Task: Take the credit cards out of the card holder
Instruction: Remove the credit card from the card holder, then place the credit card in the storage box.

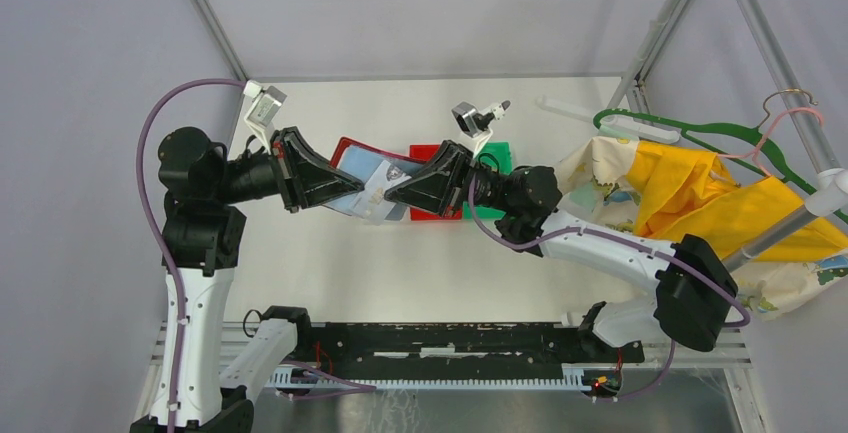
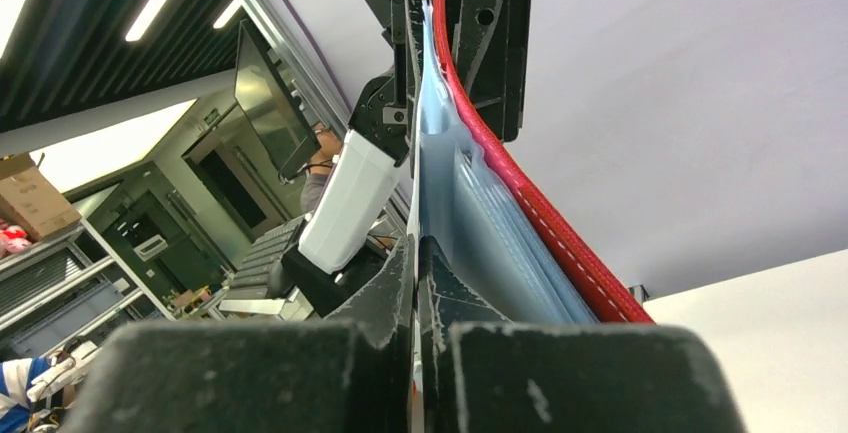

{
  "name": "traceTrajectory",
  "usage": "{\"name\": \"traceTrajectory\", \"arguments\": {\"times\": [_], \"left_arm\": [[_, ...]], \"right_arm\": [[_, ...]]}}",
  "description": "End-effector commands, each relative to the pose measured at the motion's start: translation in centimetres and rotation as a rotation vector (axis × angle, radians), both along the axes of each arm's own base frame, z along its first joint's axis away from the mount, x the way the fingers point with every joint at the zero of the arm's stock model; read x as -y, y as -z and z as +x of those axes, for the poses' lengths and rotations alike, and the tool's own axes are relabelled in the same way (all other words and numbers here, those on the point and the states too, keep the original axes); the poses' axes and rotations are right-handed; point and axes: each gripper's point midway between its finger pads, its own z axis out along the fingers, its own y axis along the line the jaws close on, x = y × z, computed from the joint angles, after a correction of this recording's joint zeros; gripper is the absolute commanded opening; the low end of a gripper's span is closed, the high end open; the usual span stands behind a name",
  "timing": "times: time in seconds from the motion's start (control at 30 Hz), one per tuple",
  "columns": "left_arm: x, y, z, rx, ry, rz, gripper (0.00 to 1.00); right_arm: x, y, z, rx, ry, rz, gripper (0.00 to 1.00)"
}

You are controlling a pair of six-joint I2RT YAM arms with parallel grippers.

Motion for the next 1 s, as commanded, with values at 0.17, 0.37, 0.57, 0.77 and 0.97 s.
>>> {"name": "traceTrajectory", "arguments": {"times": [0.17,0.37,0.57,0.77,0.97], "left_arm": [[-0.3,-2.1,-0.2,0.127,-0.040,0.024,0.02],[-0.3,-2.0,-0.2,0.151,-0.031,0.035,0.02],[-0.2,-2.3,-0.7,0.172,-0.010,0.037,0.02],[-0.2,-2.4,-1.2,0.191,0.010,0.037,0.02],[-0.2,-2.7,-1.8,0.215,0.016,0.038,0.02]], "right_arm": [[3.8,1.0,1.1,0.080,0.107,-0.070,0.00],[7.3,4.7,4.6,0.109,0.279,-0.266,0.00],[9.4,10.3,9.8,0.095,0.489,-0.609,0.00],[10.0,17.2,14.5,0.065,0.579,-0.907,0.00],[8.7,22.2,19.2,0.039,0.572,-1.104,0.00]]}}
